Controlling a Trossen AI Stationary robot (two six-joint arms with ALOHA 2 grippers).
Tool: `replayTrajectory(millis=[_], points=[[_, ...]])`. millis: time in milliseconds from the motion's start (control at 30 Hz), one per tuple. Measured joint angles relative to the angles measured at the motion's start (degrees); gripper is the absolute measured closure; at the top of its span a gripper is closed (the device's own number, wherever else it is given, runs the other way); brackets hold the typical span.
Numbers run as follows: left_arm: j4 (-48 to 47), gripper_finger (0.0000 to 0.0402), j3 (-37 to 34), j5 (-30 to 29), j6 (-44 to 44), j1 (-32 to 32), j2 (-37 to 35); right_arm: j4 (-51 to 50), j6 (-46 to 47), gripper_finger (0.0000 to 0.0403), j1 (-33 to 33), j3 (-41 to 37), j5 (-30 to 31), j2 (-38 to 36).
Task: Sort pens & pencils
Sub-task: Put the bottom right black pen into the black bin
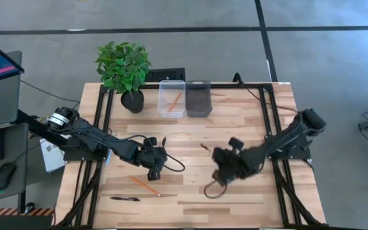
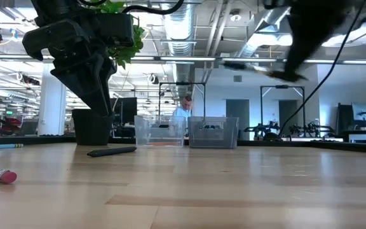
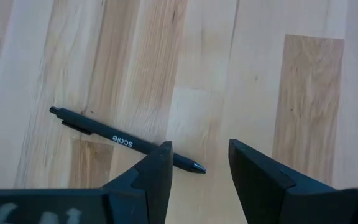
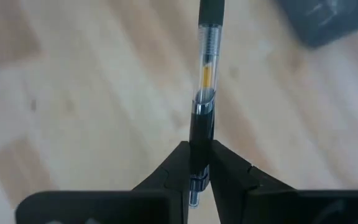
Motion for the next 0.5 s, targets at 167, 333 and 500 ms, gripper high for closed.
replayTrajectory(millis=[167,333,500], points=[[-0.3,0.0252,0.0,0.0,-0.1,0.0,0.0,2.4,-7.5,0.0330,-11.1,0.1,1.3,-6.1],[-1.2,0.0252,0.0,0.1,-1.2,-0.3,0.0,8.8,-16.6,0.0329,-24.2,0.1,-3.4,-9.0],[-2.8,0.0252,0.0,0.2,-1.5,-1.4,0.0,17.1,-25.8,0.0329,-36.2,0.1,-15.1,-8.7]])
